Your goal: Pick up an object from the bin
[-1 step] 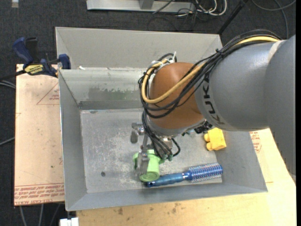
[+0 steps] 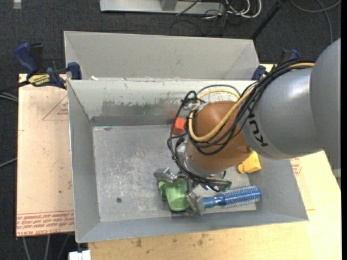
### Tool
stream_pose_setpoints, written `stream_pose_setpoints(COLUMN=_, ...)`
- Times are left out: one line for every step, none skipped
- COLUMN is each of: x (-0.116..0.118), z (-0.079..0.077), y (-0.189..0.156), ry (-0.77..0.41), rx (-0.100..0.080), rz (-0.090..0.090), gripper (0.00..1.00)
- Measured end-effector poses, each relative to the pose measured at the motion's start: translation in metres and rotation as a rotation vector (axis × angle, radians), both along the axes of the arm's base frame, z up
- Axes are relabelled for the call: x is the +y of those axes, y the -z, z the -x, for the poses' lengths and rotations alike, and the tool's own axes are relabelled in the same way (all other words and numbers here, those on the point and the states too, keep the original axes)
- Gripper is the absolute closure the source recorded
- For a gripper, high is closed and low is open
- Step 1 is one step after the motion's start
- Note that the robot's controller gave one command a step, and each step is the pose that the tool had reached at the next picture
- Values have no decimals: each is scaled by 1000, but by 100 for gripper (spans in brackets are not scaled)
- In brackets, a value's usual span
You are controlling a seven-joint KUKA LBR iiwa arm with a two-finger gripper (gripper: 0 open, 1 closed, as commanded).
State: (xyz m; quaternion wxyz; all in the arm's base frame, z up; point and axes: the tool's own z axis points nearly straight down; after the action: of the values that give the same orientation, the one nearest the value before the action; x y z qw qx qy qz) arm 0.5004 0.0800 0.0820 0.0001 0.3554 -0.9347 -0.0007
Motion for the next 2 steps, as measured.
stream_pose_setpoints(x=-21, z=9, y=4, ry=-9, rx=-18, rz=-9, gripper=0)
stream_pose_setpoints(x=-21, z=9, y=3, ry=-11, rx=-17, rz=-8, gripper=100)
